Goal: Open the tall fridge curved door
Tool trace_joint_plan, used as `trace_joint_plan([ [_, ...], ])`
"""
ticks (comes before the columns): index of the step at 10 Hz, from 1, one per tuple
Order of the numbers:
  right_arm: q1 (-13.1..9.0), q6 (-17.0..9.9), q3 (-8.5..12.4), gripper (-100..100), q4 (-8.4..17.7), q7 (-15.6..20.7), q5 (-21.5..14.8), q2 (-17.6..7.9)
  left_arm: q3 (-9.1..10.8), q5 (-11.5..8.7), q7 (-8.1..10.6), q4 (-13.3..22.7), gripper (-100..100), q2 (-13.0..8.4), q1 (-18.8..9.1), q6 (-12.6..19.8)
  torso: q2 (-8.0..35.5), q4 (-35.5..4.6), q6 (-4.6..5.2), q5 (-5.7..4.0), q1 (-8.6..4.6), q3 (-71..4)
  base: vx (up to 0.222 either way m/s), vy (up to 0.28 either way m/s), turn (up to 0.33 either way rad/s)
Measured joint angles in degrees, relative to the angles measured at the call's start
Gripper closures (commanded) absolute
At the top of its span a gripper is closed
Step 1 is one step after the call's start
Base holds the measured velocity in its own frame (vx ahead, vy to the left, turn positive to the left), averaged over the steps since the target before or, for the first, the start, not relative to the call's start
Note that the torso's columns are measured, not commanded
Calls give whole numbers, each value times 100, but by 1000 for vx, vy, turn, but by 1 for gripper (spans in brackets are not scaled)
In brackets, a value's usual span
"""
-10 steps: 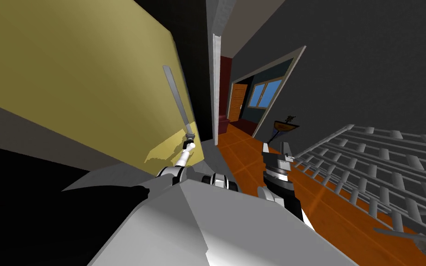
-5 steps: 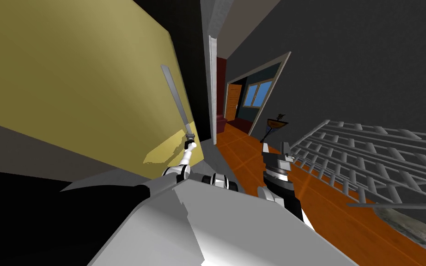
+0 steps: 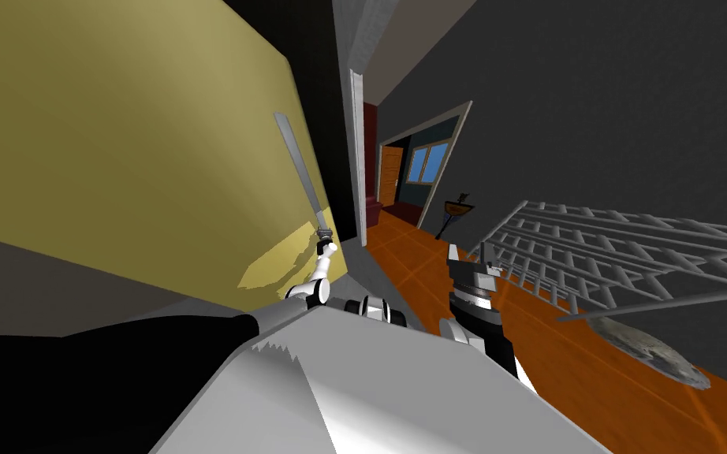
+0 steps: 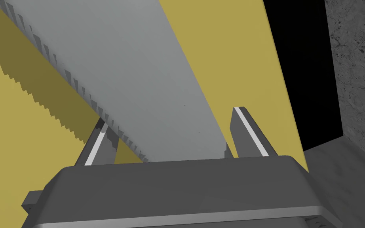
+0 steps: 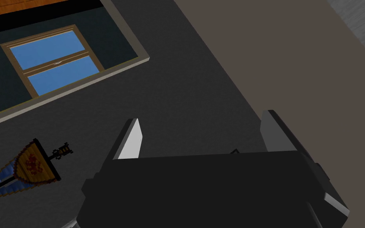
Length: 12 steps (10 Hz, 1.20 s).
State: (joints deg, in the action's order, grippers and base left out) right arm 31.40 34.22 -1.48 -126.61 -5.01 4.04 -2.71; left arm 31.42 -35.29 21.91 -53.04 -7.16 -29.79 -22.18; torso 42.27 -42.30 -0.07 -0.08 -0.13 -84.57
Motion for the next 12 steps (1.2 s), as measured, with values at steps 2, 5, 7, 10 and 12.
trace_joint_plan([
  [2,0,0,0,0,0,0,0,0,319,246,-86,21,100,190,-99,-56,-9,9,7,6,5,-6,-87,72,-154],
  [5,1,0,0,0,0,0,0,0,667,498,-215,5,100,419,-207,-80,-29,16,-2,9,10,-19,-91,35,-56],
  [7,-4,-1,0,0,0,0,0,0,502,527,-153,-94,100,487,-208,-44,45,15,22,24,23,25,-351,65,-103],
  [10,-3,-1,0,0,0,0,0,0,236,579,-82,17,100,603,-258,42,-13,10,-13,7,23,-10,-313,41,-61],
  [12,-4,-1,0,0,1,0,0,0,7,612,21,39,100,631,-308,132,23,8,-18,15,37,10,-374,55,-91],
])
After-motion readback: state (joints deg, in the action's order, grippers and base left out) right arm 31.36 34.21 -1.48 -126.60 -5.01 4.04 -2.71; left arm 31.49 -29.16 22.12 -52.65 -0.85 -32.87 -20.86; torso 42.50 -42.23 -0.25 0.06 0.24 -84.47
